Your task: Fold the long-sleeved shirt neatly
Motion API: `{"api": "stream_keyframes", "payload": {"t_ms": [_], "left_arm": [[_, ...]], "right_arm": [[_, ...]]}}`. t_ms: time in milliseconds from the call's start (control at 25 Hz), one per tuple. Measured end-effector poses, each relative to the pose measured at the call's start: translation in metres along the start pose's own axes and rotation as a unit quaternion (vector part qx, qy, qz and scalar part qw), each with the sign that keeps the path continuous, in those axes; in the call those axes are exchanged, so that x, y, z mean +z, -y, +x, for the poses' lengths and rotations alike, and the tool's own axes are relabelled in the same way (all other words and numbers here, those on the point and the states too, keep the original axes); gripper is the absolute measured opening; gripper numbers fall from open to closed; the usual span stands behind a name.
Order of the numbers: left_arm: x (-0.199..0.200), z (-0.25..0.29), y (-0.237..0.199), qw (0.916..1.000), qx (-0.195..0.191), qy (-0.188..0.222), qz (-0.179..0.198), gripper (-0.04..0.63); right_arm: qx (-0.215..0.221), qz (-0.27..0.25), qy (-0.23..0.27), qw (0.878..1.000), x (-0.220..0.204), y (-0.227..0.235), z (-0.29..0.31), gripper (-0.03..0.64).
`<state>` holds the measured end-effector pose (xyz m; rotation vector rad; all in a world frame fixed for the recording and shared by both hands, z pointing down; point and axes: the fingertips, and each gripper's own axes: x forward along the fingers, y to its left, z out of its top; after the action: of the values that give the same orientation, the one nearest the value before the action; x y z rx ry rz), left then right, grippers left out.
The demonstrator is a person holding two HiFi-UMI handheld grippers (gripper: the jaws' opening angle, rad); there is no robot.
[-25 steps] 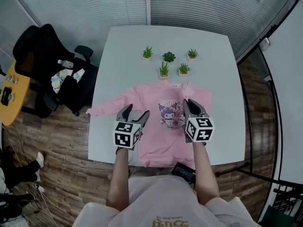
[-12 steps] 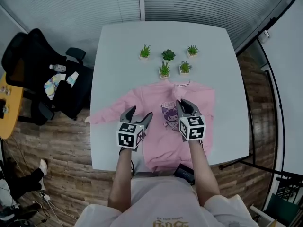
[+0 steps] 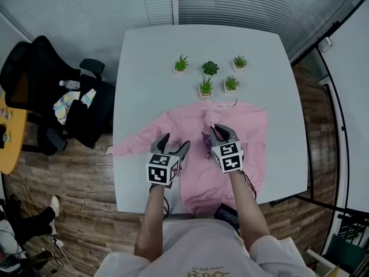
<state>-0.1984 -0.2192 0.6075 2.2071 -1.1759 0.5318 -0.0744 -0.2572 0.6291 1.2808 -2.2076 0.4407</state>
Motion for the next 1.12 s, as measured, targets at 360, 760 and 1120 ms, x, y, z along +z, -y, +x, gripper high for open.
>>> {"api": "stream_keyframes", "payload": {"t_ms": [360, 760, 1120], "left_arm": [[-0.002, -0.011, -0.012, 0.9999, 0.009, 0.009, -0.011, 0.344], [0.001, -0.03, -0.024, 0.9992, 0.033, 0.019, -0.013, 0.344], [-0.015, -0.073, -0.073, 0.9931, 0.107, 0.021, -0.043, 0.334]], "right_arm": [[0.057, 0.006, -0.005, 0.998, -0.002, -0.039, 0.002, 0.178], [0.077, 0.027, 0.031, 0.996, 0.025, -0.06, -0.019, 0.17], [0.136, 0.048, 0.06, 0.988, 0.05, -0.109, -0.024, 0.17]]}}
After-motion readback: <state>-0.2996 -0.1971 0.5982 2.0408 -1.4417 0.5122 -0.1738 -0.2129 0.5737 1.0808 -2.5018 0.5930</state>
